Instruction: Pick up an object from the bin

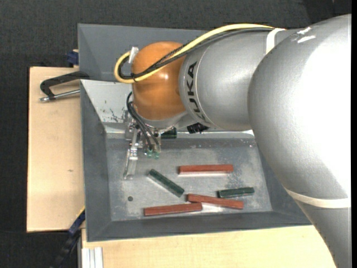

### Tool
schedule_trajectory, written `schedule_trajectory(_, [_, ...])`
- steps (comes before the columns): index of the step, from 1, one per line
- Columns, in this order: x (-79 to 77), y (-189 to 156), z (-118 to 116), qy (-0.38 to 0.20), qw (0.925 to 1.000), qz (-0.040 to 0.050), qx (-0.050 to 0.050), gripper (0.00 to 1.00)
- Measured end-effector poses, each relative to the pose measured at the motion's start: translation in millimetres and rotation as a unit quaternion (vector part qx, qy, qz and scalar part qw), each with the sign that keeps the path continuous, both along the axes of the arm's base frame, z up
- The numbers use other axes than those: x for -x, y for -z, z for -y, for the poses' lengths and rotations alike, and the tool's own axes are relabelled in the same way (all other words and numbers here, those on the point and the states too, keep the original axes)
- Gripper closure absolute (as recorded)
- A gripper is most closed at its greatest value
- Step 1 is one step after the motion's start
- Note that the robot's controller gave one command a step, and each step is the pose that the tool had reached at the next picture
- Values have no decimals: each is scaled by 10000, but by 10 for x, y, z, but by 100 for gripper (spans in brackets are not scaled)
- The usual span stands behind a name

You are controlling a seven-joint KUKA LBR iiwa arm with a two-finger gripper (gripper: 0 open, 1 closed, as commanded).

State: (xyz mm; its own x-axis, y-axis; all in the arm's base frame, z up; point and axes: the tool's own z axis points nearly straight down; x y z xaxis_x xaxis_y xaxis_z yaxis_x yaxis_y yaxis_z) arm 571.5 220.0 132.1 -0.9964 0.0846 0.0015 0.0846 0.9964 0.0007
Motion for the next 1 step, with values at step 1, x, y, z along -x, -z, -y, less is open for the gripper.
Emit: schedule_trajectory(1, [-84, -341, 100, 1026, 9947, 18, -6, 0])
